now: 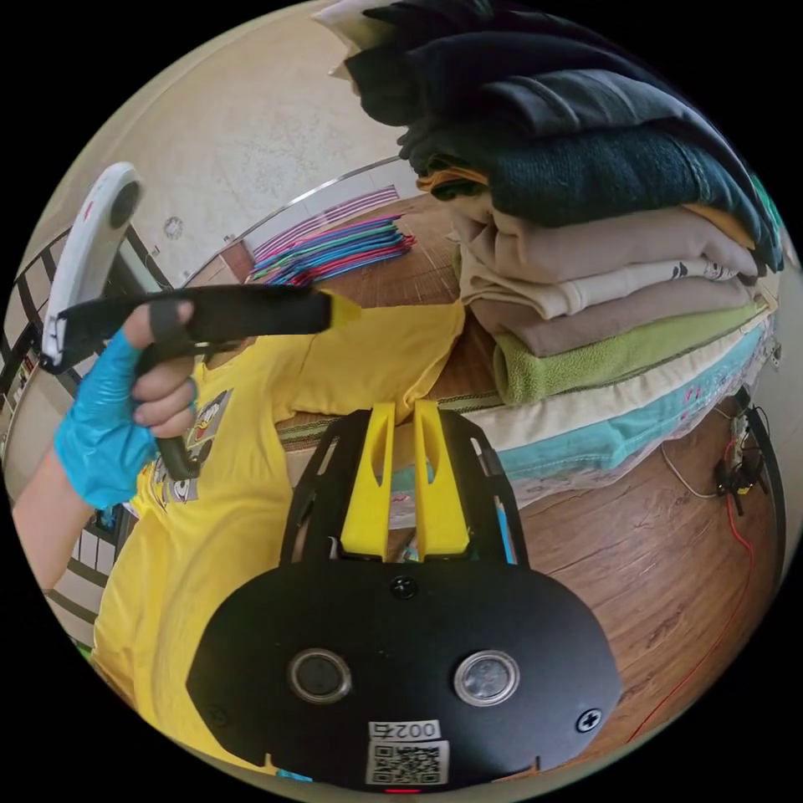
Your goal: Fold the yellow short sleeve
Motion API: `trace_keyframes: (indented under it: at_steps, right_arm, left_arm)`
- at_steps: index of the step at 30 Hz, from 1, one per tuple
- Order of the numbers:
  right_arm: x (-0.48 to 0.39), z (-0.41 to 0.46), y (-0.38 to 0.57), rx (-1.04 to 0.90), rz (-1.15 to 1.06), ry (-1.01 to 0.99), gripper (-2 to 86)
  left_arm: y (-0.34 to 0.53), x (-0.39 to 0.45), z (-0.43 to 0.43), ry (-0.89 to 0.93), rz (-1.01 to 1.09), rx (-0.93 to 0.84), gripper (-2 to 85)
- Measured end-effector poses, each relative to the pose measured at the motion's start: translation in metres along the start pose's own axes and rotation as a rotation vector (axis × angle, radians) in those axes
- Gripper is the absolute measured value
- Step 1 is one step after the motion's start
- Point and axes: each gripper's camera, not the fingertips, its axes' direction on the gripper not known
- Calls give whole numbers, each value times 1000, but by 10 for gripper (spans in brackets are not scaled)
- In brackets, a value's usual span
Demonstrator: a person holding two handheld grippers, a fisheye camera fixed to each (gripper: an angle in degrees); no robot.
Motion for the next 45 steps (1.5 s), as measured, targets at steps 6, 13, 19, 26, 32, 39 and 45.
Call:
trace_keyframes:
  at_steps: [6,13,19,26,32,39,45]
  right_arm:
    - [-1,6,3,-10,-44,11,40]
    - [-16,13,1,-26,-140,77,25]
    - [-32,16,-1,-20,-188,144,11]
    - [-38,3,-14,30,-197,86,4]
    - [-67,-17,-33,146,-294,-16,2]
    - [-130,-23,-58,176,-492,-149,3]
    - [-184,-1,-59,92,-659,-255,8]
  left_arm:
    - [-45,21,64,-15,20,-80,62]
    - [-68,32,89,-121,-34,-129,61]
    - [-65,47,90,-229,-62,-115,31]
    - [-40,41,35,-244,-161,-9,-7]
    - [-8,20,-64,-241,-205,132,-9]
    - [63,-23,-160,-277,-249,186,-8]
    - [148,-37,-191,-410,-294,155,-8]
